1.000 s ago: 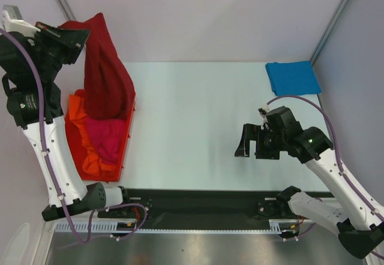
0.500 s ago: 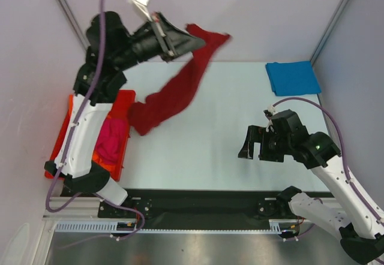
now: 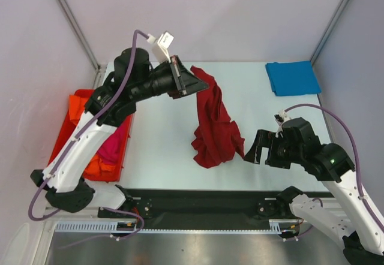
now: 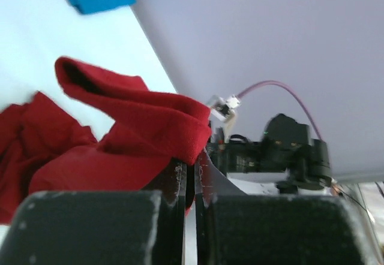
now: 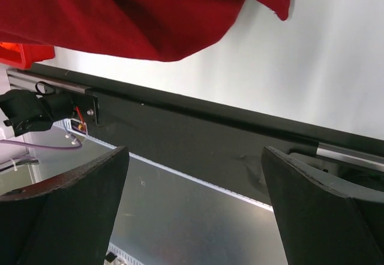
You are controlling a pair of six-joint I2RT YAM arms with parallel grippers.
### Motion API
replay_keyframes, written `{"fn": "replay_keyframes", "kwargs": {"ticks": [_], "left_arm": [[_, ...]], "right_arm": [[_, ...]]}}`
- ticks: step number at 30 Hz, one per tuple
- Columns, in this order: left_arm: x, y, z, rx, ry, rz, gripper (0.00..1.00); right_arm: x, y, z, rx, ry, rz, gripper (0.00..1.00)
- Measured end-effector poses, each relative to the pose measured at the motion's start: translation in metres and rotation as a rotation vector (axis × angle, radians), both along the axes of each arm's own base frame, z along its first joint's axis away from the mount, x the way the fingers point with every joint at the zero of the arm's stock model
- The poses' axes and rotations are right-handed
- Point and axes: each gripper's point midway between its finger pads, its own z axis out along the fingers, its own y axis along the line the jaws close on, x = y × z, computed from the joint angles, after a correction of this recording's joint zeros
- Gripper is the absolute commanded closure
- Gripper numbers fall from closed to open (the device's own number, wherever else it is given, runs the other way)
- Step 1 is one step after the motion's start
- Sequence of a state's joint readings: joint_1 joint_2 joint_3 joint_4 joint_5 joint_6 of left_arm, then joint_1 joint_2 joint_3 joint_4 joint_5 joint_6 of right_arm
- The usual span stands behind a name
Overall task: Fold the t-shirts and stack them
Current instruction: Move the tshirt to the center of the board
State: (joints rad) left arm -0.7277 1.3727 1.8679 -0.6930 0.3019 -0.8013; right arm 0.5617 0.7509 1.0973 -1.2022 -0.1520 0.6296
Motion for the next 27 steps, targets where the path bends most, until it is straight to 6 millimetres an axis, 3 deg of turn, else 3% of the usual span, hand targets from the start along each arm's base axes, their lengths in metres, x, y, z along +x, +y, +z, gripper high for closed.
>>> {"fn": "replay_keyframes", "kwargs": {"ticks": [2, 6, 8, 9, 13, 15, 20, 23, 27], "left_arm": [[-0.001, 0.014, -0.017, 0.019, 0.019, 0.05, 1.0], [-0.008, 0.063, -0.079, 0.086, 0.109, 0.203, 1.0], [-0.015, 0.092, -0.107, 0.126, 0.156, 0.304, 0.73], [-0.021, 0.106, -0.118, 0.143, 0.177, 0.353, 0.65], [-0.052, 0.143, -0.157, 0.159, 0.228, 0.437, 0.52], [-0.071, 0.157, -0.182, 0.159, 0.267, 0.45, 0.51], [-0.107, 0.181, -0.242, 0.177, 0.383, 0.477, 0.44], [-0.119, 0.184, -0.247, 0.156, 0.399, 0.464, 0.44], [-0.121, 0.169, -0.243, 0.136, 0.409, 0.384, 0.48]], "right_arm": [[0.0, 0.002, -0.004, 0.004, 0.011, 0.0, 0.0], [-0.002, 0.009, -0.024, -0.003, 0.083, 0.025, 0.01], [-0.002, 0.012, -0.039, -0.022, 0.142, 0.035, 0.01], [0.0, 0.015, -0.046, -0.033, 0.172, 0.039, 0.01], [0.012, 0.023, -0.072, -0.094, 0.272, 0.04, 0.0], [0.02, 0.026, -0.082, -0.123, 0.296, 0.039, 0.0], [0.057, 0.032, -0.103, -0.188, 0.349, 0.017, 0.01], [0.089, 0.026, -0.118, -0.172, 0.368, -0.042, 0.05], [0.12, 0.021, -0.136, -0.113, 0.399, -0.095, 0.2]]}}
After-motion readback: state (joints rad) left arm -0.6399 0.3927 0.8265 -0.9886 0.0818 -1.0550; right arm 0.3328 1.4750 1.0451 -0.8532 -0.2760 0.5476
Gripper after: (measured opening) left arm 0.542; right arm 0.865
